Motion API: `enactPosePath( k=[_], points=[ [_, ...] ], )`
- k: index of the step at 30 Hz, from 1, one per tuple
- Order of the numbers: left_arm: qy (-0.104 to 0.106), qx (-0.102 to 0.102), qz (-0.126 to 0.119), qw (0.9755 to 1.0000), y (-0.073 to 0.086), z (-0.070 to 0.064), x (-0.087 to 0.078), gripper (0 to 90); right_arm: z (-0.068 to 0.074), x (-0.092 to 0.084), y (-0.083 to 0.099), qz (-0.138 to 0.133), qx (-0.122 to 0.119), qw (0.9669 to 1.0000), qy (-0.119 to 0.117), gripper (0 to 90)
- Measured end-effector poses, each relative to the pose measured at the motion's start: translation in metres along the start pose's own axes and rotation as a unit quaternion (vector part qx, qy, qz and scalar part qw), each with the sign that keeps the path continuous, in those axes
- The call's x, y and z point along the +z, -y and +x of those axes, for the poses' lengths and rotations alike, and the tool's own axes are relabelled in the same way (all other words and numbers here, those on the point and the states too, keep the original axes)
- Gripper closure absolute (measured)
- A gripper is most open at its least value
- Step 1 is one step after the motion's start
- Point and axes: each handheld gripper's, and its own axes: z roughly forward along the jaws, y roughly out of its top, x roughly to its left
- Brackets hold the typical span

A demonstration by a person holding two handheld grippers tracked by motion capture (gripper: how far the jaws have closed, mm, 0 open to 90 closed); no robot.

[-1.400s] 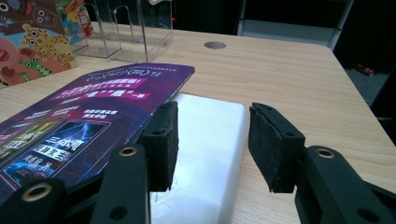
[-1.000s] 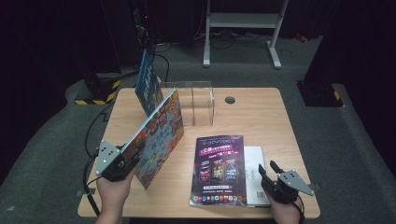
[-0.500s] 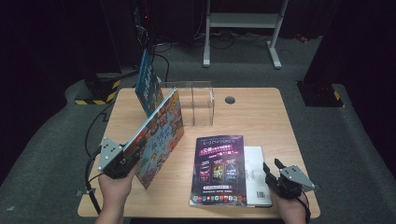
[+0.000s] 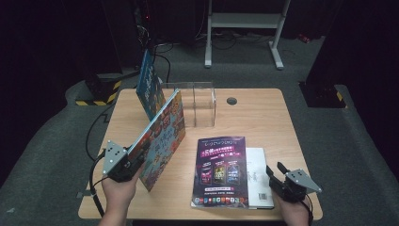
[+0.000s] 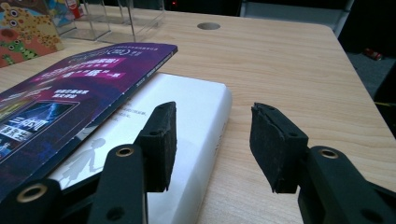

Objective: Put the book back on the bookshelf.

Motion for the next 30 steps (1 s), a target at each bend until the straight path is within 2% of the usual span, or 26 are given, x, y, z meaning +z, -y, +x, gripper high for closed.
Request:
enactPosePath(
  k=[4,9,10,14,18,24,30],
  points=[
    [-0.005,-0.004,0.005,1.0000,-0.006,-0.003,0.003,80.7,0.001,-0.001,0.000,0.000,-0.002,1.0000,-0.002,51.0],
    [-0.001,0.019,0.016,0.9997,-0.019,-0.009,0.012,80.9,0.002,-0.004,-0.001,-0.006,-0.002,1.0000,-0.003,51.1],
    [0.003,0.022,0.018,0.9996,-0.026,-0.012,0.015,81.0,0.002,-0.004,-0.001,-0.006,0.000,1.0000,-0.001,51.1],
    [0.015,0.017,0.025,0.9994,-0.038,-0.011,0.022,81.1,0.001,-0.004,-0.001,-0.008,0.003,1.0000,-0.001,51.2],
    [0.013,0.015,0.032,0.9993,-0.044,-0.010,0.026,81.2,0.000,-0.005,-0.002,-0.009,0.006,0.9999,-0.001,51.3],
    [-0.003,-0.005,0.028,0.9996,-0.053,0.002,0.023,81.3,-0.003,-0.008,-0.003,-0.014,0.015,0.9998,0.000,51.7],
    [-0.029,-0.005,0.022,0.9993,-0.063,0.010,0.016,81.2,-0.004,-0.009,-0.003,-0.014,0.016,0.9998,0.004,51.9]
  ],
)
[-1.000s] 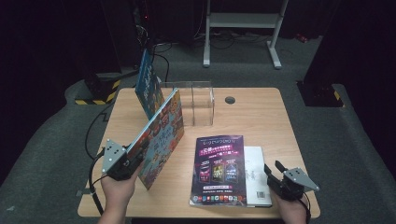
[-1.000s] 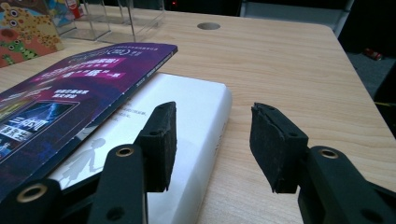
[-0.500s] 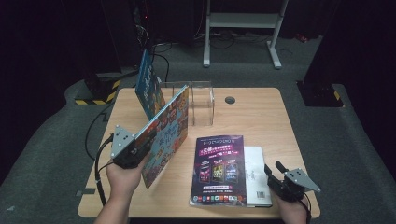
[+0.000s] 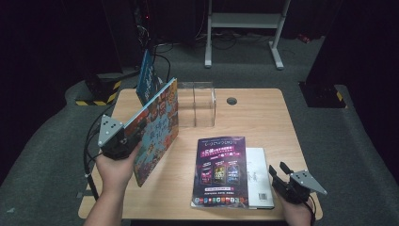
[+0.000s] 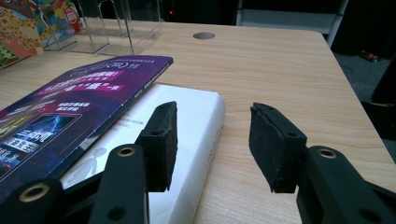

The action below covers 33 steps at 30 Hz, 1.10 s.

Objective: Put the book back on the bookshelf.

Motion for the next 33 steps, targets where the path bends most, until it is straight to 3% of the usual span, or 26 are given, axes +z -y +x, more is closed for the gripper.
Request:
enactPosePath(
  k=[12,21,33],
  points=[
    [-0.056,0.009,-0.013,0.9983,-0.020,-0.003,0.007,81.2,-0.002,-0.002,-0.001,-0.007,0.003,1.0000,0.000,52.4],
    [-0.086,0.005,-0.017,0.9962,-0.031,-0.006,0.037,81.2,-0.001,-0.004,-0.002,-0.009,0.003,0.9999,-0.003,52.9],
    [-0.104,-0.013,-0.025,0.9942,-0.028,0.003,0.078,81.2,-0.001,-0.004,-0.003,-0.013,0.004,0.9999,-0.005,53.6]
  ],
)
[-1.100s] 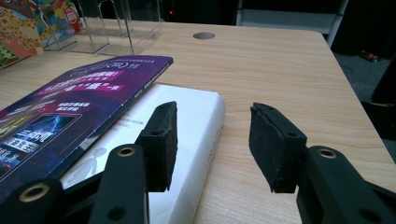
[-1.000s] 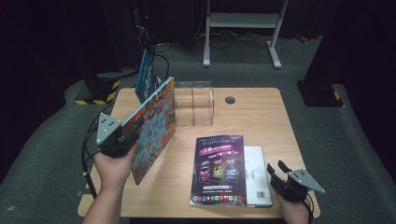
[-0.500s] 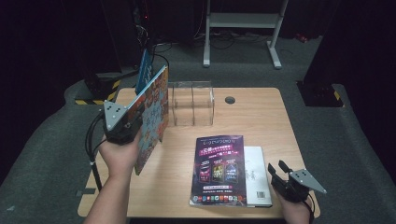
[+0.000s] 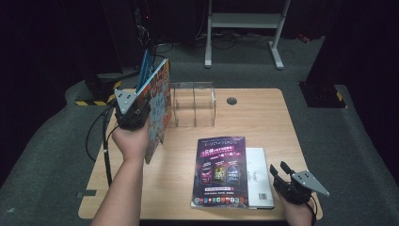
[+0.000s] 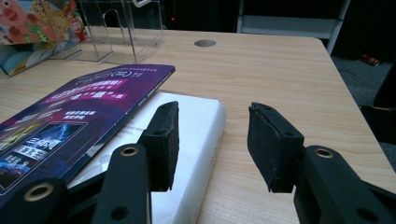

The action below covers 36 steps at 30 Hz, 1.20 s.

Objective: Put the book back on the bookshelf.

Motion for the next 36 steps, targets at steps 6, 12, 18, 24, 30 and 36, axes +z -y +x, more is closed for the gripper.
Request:
enactPosePath(
  k=[6,12,18,24,30,36],
  points=[
    [-0.009,0.002,-0.001,1.0000,0.008,-0.002,0.021,81.2,-0.002,-0.001,-0.001,-0.006,0.003,1.0000,0.004,54.4],
    [-0.014,0.005,-0.010,0.9998,0.011,-0.004,0.036,81.1,-0.004,-0.003,-0.002,-0.011,0.007,0.9999,0.006,54.7],
    [-0.019,0.003,-0.015,0.9997,0.014,-0.004,0.047,81.1,-0.005,-0.004,-0.002,-0.012,0.009,0.9999,0.005,55.1],
    [-0.022,-0.003,-0.021,0.9995,0.017,-0.005,0.056,81.1,-0.004,-0.004,-0.002,-0.012,0.009,0.9999,0.005,55.3],
    [-0.026,-0.006,-0.025,0.9993,0.024,-0.006,0.060,81.1,-0.003,-0.005,-0.001,-0.012,0.009,0.9999,0.003,55.5],
    [-0.025,-0.004,-0.031,0.9992,0.032,-0.009,0.055,80.8,-0.002,-0.005,-0.001,-0.010,0.008,0.9999,0.001,55.5]
  ],
)
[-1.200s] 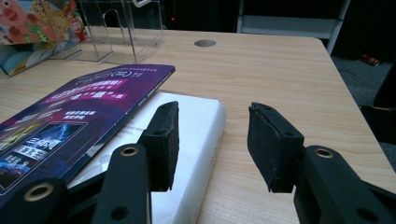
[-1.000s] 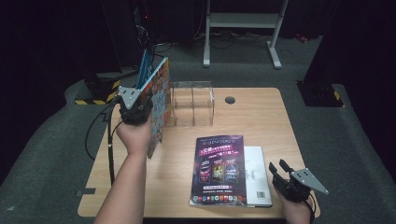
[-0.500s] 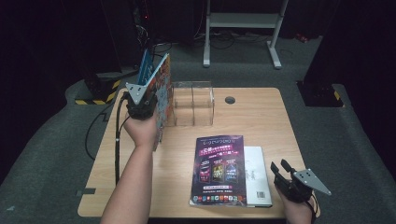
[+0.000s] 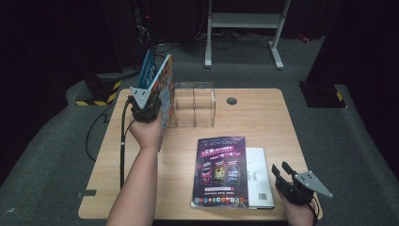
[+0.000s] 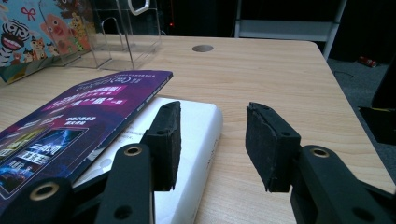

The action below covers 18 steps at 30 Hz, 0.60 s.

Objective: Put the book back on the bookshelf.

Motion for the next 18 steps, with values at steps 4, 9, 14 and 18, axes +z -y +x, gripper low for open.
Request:
enactPosePath(
  k=[4,9,14,18],
  points=[
    [-0.003,-0.015,0.002,0.9999,0.007,0.001,-0.008,80.6,0.002,0.000,0.000,0.000,-0.002,1.0000,-0.001,55.5],
    [-0.001,-0.019,0.010,0.9998,0.015,0.003,-0.018,80.3,0.003,-0.001,0.000,0.002,-0.004,1.0000,-0.001,55.5],
    [0.005,-0.018,0.019,0.9997,0.021,0.002,-0.025,80.0,0.004,-0.001,0.000,0.001,-0.005,1.0000,-0.003,55.4],
    [0.012,-0.024,0.022,0.9994,0.024,0.003,-0.029,79.3,0.005,0.000,0.001,0.003,-0.007,1.0000,-0.006,55.2]
  ],
)
